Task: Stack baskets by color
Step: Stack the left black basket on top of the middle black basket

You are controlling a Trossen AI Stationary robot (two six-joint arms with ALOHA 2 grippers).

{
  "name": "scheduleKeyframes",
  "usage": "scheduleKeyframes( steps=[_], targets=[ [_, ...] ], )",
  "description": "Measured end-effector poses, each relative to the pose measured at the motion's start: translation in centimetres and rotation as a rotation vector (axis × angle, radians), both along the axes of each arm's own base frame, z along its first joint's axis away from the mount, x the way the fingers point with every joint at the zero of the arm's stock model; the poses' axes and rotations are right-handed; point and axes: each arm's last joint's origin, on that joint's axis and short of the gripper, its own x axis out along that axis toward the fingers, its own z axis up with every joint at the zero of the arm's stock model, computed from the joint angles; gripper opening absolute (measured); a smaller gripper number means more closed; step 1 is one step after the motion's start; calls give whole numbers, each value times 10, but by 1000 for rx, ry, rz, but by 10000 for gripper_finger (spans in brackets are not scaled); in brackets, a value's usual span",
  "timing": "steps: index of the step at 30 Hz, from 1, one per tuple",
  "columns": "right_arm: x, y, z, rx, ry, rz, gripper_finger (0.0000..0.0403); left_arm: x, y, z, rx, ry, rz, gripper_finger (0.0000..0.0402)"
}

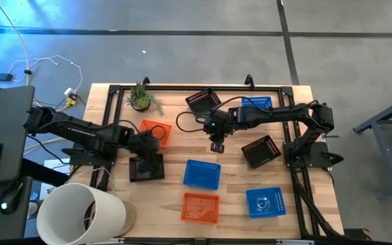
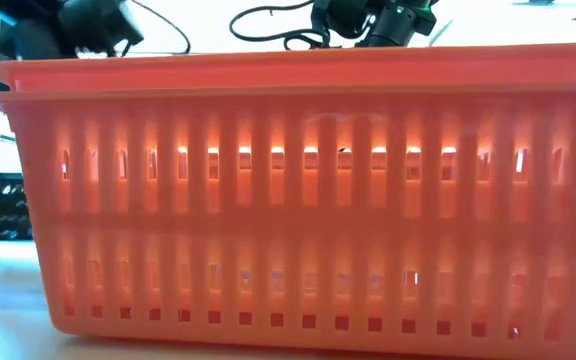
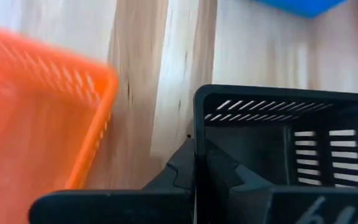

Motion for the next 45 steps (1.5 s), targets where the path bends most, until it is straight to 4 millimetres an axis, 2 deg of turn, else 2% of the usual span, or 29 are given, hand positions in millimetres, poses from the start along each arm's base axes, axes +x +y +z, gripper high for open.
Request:
scheduleKeyframes(
  steps=[6,11,16,22,31,38,45],
  targets=[
    [0,-1,0,-20,2,-13,103,16,0,30,-6,-101,-19,0],
    [-1,-1,1,-41,8,-33,103,24,3,49,63,-154,5,0],
    [-8,-1,15,-27,-33,-88,103,29,9,62,164,-191,53,0],
    [-21,0,41,-50,-122,-180,103,33,25,76,258,-239,136,0],
    [-39,-2,71,-130,-224,-260,103,40,56,95,415,-427,200,0],
    [-42,-8,75,-185,-236,-305,103,41,74,108,482,-557,234,0],
    [-41,-32,81,-260,-301,-388,103,38,85,114,514,-602,255,0]
  ],
)
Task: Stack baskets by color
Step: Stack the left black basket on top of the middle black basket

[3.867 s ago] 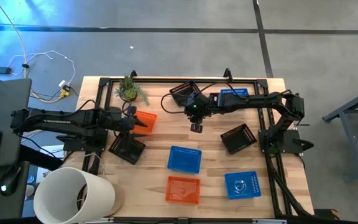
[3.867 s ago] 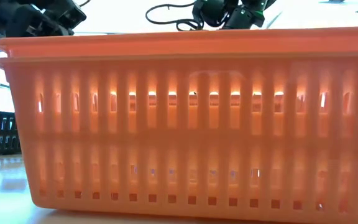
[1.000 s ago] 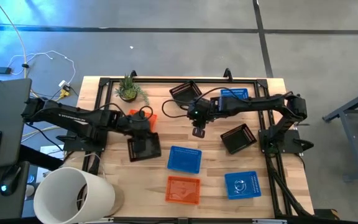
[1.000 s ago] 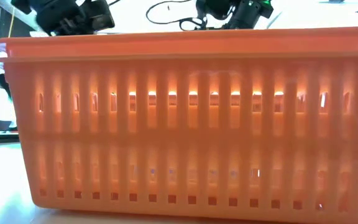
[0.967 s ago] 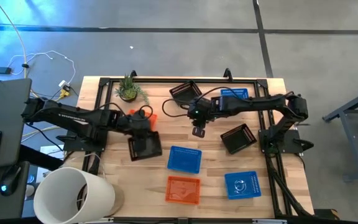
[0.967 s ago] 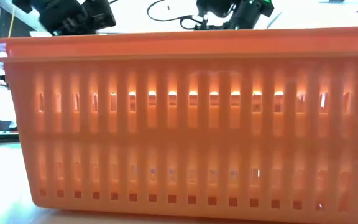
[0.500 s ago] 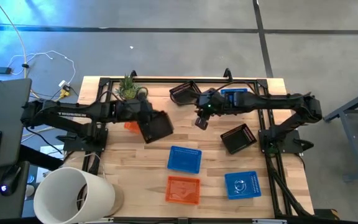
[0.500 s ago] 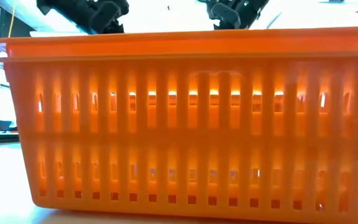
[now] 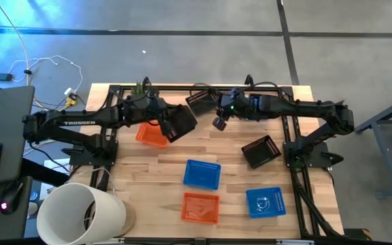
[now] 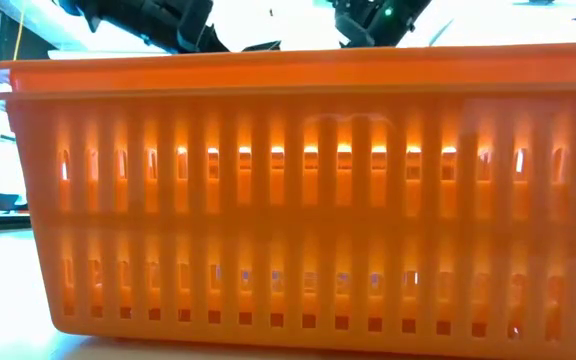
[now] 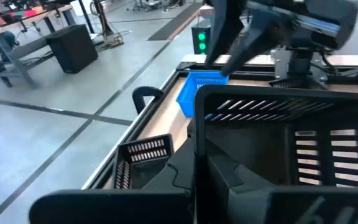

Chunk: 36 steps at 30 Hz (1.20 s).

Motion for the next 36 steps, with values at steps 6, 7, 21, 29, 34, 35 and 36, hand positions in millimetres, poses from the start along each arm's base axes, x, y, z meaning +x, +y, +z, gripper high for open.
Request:
scheduleKeyframes(
  steps=[6,7,21,29,34,35,36],
  targets=[
    [-3,-37,8,-44,-91,-73,103,-2,7,2,8,-18,29,0],
    [-5,-43,9,-39,-100,-85,103,-2,8,4,16,-38,35,0],
    [-22,-112,16,-57,-295,-251,103,-4,22,39,170,-238,34,0],
    [-21,-140,3,-60,-311,-296,103,-11,34,80,204,-184,74,0],
    [-21,-153,-13,-38,-257,-328,103,-17,43,93,223,-207,119,0],
    [-20,-154,-16,-33,-248,-332,103,-18,46,94,225,-209,128,0],
    [-20,-155,-18,-27,-238,-333,103,-17,48,96,227,-210,134,0]
  ],
)
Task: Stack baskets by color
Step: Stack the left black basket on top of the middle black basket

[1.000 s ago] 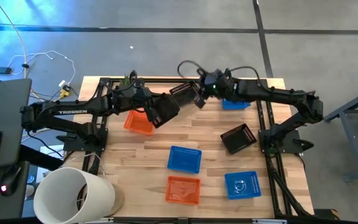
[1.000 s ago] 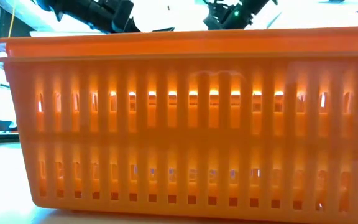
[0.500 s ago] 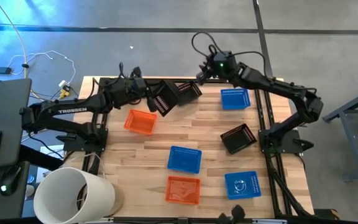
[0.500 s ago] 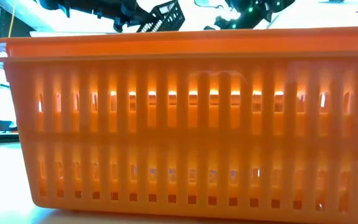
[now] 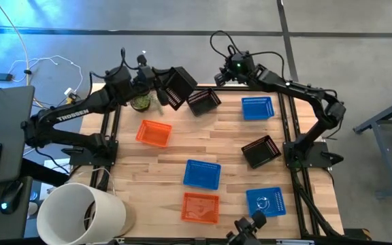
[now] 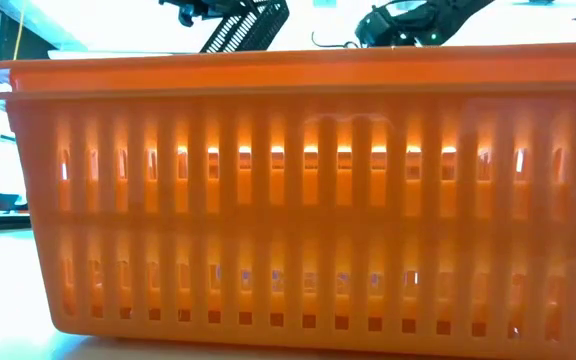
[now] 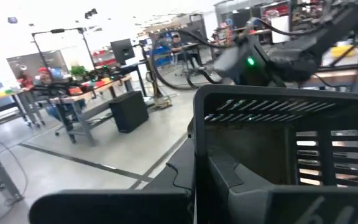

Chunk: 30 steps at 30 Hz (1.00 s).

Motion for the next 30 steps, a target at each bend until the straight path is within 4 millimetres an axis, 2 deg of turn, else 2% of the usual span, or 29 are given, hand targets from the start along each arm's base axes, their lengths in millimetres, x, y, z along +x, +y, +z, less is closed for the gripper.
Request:
scheduleKeyframes(
  steps=[4,7,15,20,30],
  targets=[
    [3,-3,-11,25,31,0,103,8,14,1,-16,8,-1,0],
    [6,-6,-19,43,54,0,103,21,27,-1,-40,26,-19,0],
    [10,-9,-52,162,176,-16,103,53,55,-34,-118,130,1,0],
    [10,-9,-68,229,227,-27,103,61,70,-54,-151,182,106,0],
    [22,-6,-100,351,254,0,103,75,89,-90,-242,235,128,0]
  ],
)
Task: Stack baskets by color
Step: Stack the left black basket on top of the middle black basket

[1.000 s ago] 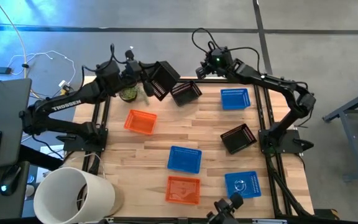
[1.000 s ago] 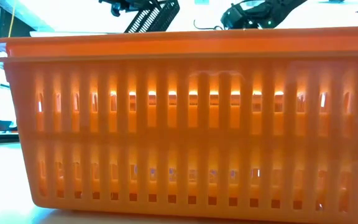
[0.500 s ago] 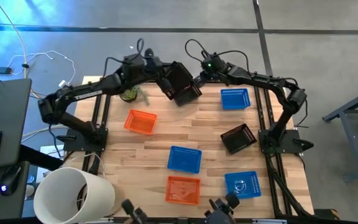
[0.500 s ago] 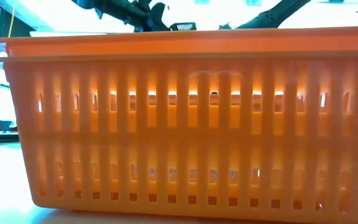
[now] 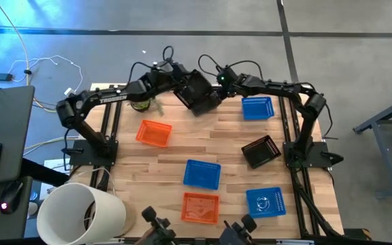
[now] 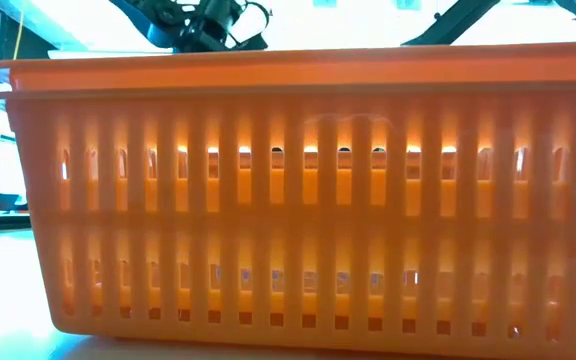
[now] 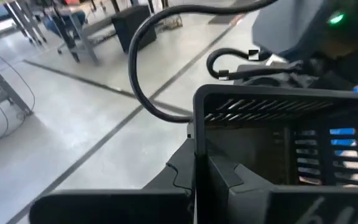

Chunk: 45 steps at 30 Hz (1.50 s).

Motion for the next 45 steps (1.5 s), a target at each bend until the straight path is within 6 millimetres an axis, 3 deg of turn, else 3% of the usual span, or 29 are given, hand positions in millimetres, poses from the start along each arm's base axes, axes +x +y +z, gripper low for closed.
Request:
scheduleKeyframes(
  steps=[7,16,27,39,45],
  targets=[
    [0,0,-14,23,60,-33,103,6,9,-20,-41,38,12,0],
    [1,5,-18,59,69,-52,103,12,15,-33,-52,21,12,0],
    [11,17,-24,108,54,-3,103,12,18,-36,-54,18,8,0],
    [21,32,-26,199,5,113,103,10,16,-43,-57,140,-20,0],
    [19,38,-18,191,17,123,103,8,15,-47,-76,174,-27,0]
  ],
)
